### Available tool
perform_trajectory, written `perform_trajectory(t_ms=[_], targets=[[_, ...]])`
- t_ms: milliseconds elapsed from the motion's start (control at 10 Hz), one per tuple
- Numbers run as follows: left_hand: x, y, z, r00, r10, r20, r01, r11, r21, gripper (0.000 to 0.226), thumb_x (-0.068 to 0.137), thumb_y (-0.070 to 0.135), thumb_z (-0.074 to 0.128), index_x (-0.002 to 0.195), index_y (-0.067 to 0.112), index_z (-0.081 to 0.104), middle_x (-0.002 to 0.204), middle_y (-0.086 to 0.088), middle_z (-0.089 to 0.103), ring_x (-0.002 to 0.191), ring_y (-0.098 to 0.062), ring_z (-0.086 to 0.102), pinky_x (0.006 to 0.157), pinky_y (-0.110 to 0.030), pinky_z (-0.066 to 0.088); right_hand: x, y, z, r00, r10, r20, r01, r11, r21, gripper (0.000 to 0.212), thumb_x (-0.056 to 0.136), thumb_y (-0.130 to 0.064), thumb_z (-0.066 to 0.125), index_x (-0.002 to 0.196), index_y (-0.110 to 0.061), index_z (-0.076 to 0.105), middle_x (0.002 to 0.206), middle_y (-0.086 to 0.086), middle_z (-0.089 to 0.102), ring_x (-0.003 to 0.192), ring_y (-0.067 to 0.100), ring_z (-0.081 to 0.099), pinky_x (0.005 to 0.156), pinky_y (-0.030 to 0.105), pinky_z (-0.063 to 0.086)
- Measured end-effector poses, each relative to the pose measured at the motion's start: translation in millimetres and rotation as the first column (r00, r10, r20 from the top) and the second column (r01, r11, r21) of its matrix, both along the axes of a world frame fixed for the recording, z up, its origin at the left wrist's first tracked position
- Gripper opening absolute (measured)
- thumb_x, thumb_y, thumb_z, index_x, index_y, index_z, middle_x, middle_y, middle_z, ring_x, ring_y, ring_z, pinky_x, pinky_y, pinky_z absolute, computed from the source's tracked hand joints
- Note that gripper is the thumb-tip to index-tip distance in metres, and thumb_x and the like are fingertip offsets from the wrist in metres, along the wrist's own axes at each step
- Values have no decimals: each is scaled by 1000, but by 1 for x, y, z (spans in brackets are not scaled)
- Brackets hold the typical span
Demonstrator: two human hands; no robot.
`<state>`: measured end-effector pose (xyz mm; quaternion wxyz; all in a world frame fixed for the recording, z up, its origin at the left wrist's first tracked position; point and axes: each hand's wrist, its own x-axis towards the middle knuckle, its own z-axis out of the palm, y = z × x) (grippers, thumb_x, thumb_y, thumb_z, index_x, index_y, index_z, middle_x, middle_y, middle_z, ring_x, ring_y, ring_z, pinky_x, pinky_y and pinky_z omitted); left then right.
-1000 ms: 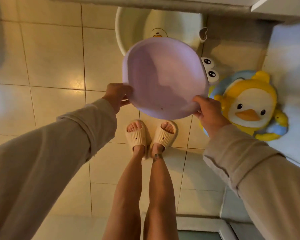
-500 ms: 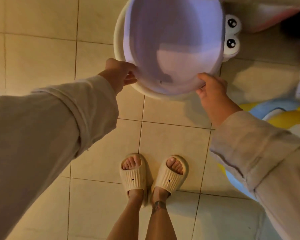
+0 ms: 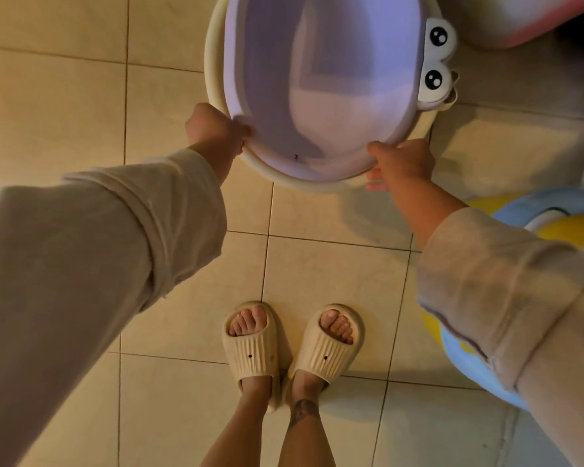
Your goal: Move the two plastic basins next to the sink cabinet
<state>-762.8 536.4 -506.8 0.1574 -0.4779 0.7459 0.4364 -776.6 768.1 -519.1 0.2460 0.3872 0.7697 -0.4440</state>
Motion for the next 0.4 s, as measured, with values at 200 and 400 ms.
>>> perform_trajectory(t_ms=[200, 400], targets=[[21, 5, 11, 965, -248, 88, 254, 964, -77, 25, 79, 11, 58, 99, 1, 69, 102, -21, 72, 97, -38, 68, 86, -45, 55, 48, 15, 38, 997, 62, 55, -57, 994, -97, 22, 81, -9, 61, 59, -14, 57, 60, 10, 59, 53, 25, 56, 64, 40, 56], [113, 5, 38, 903, -393, 175, 399, 917, 2, 21, 80, 4, 52, 86, 11, 71, 93, -17, 74, 86, -34, 69, 81, -42, 56, 154, 68, 144, 898, 430, 97, -437, 897, 70, 20, 82, -8, 58, 68, -19, 67, 46, 5, 42, 49, 15, 40, 52, 25, 32]])
